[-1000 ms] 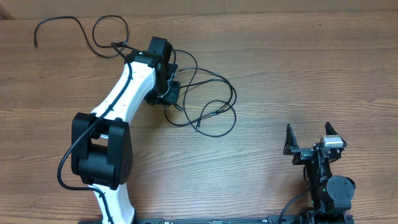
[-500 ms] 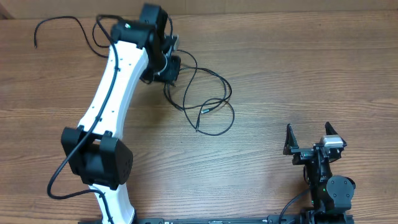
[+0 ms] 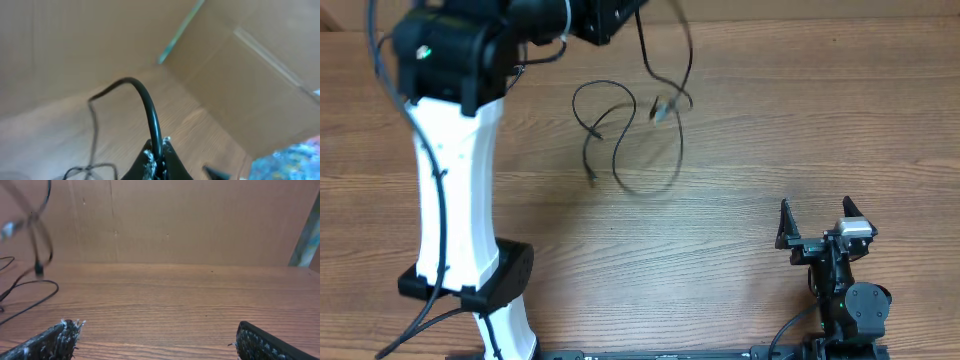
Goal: Untangle cables
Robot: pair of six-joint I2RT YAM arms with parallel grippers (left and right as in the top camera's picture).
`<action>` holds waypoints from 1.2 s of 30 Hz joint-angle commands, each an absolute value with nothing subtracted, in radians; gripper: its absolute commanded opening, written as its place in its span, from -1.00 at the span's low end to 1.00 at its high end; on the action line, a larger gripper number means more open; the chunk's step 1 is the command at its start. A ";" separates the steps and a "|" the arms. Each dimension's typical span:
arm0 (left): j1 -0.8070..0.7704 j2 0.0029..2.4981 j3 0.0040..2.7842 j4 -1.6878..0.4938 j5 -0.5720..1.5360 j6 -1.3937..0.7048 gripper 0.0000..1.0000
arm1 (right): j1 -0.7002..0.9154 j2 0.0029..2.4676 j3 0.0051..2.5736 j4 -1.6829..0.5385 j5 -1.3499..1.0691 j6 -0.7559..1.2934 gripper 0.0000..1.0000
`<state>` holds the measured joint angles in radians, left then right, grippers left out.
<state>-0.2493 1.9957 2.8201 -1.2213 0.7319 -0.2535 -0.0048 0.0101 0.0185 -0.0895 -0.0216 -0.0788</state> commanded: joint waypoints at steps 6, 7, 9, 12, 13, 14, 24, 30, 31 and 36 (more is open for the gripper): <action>-0.258 1.993 3.011 -1.023 0.757 -0.453 -0.92 | 0.000 0.003 0.008 -0.084 -0.020 -0.076 1.00; -0.258 1.993 3.011 -0.997 0.751 -0.470 -0.91 | 0.000 0.003 0.008 -0.084 -0.020 -0.076 1.00; -0.255 1.993 3.011 -0.950 0.746 -0.500 -0.92 | 0.000 0.003 0.008 -0.084 -0.020 -0.076 1.00; -0.255 1.991 3.013 -0.926 0.675 -0.617 -0.92 | 0.000 0.003 0.008 -0.084 -0.020 -0.076 1.00; -0.255 1.991 3.014 -0.926 0.641 -0.652 -0.92 | 0.000 0.003 0.008 -0.084 -0.020 -0.076 1.00; -0.255 1.988 3.014 -0.931 0.577 -0.699 -0.91 | 0.000 0.003 0.008 -0.084 -0.020 -0.076 1.00; -0.347 1.991 2.972 -1.057 0.462 -0.439 -0.91 | 0.000 0.003 0.008 -0.084 -0.020 -0.076 1.00; -0.345 1.986 2.975 -1.071 0.263 -0.467 -0.92 | 0.000 0.003 0.008 -0.084 -0.020 -0.076 1.00; -0.345 1.982 2.975 -1.041 0.284 -0.489 -0.92 | 0.000 0.003 0.008 -0.084 -0.020 -0.076 0.99; -0.345 1.945 2.976 -0.867 0.339 -0.607 -0.92 | 0.000 0.003 0.008 -0.084 -0.020 -0.076 1.00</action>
<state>-0.3454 1.9953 2.9696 -0.9184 0.3340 -0.5278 -0.0048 0.0101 0.0185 -0.0898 -0.0216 -0.0788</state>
